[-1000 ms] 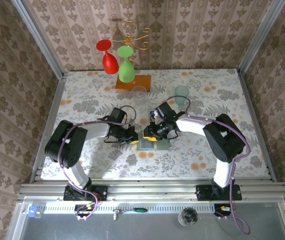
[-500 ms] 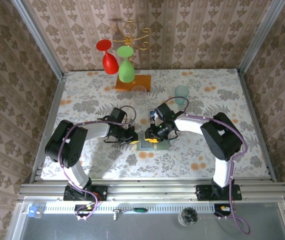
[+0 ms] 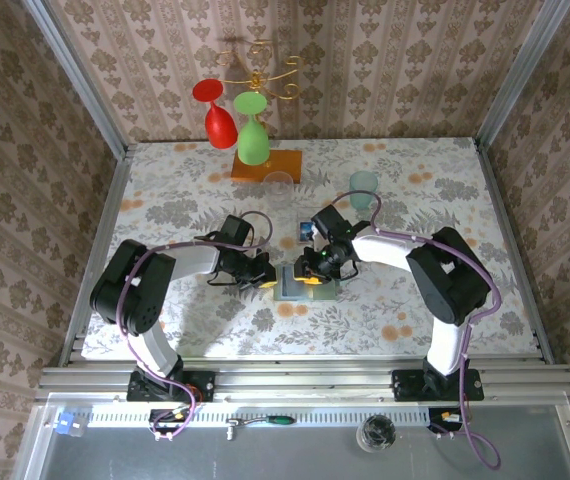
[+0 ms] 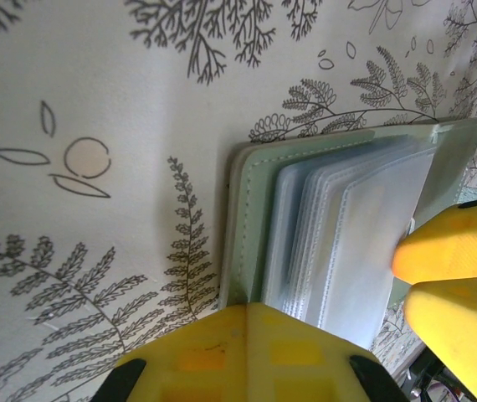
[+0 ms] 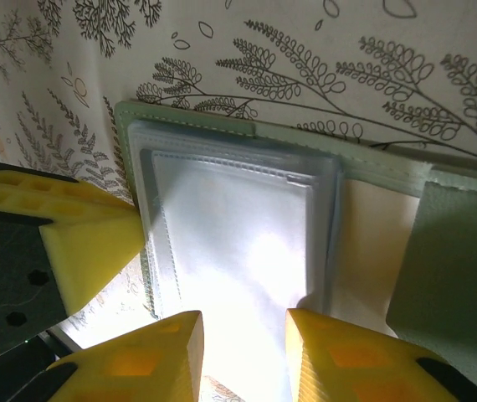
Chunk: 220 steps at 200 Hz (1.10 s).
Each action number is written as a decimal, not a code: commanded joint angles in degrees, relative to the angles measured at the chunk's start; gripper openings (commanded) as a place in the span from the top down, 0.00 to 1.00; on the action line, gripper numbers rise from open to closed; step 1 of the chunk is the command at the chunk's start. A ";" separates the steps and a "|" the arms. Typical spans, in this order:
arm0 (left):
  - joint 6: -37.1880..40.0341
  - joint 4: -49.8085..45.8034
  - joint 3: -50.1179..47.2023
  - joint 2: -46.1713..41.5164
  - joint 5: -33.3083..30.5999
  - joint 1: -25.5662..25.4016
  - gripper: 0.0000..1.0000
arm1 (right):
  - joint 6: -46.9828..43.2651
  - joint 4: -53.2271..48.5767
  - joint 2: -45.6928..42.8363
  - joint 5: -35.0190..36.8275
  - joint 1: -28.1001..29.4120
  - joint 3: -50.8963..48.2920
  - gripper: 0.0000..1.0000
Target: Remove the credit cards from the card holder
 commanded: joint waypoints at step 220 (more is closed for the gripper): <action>0.17 -4.55 3.19 -0.77 -3.87 -1.50 0.98 | 2.03 6.41 0.62 -6.28 -1.15 -1.29 0.81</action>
